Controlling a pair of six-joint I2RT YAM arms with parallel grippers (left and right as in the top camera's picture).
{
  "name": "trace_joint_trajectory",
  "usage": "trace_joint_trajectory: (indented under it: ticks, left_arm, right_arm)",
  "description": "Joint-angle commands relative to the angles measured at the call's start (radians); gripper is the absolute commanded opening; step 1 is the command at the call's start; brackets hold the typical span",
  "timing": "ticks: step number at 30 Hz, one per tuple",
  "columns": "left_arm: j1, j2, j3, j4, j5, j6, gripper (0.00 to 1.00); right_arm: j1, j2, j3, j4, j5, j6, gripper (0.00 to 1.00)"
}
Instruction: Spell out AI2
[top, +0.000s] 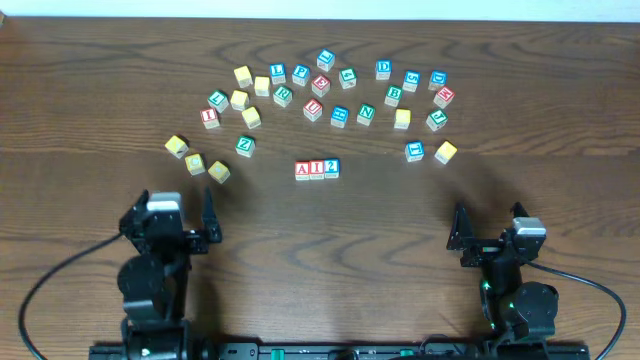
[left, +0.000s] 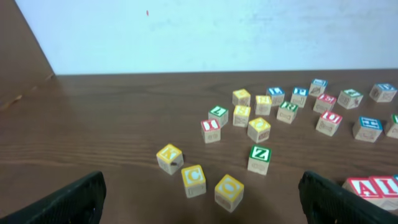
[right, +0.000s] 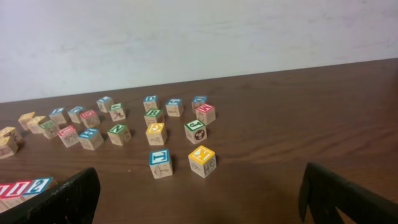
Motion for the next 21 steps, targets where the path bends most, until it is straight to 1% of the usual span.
trace_joint_trajectory:
  ticks: [1,12,17,21]
  left_arm:
    - [-0.002,-0.085,-0.085,0.044,-0.009,-0.007,0.98]
    - [-0.002,-0.232,-0.18,0.045,-0.012,0.019,0.98]
    - [-0.002,-0.309,-0.181,-0.026,-0.013,0.023,0.98]
    - [-0.002,-0.312,-0.181,-0.075,-0.013,0.03,0.98]
  right_arm:
    - [-0.005,-0.006,-0.002,-0.003,0.0,-0.014,0.99]
    - [-0.005,-0.006,-0.002,-0.002,0.0,-0.014,0.99]
    - [-0.005,-0.006,-0.002,-0.002,0.0,-0.014,0.99]
    - [-0.005,-0.006,-0.002,-0.002,0.0,-0.014,0.99]
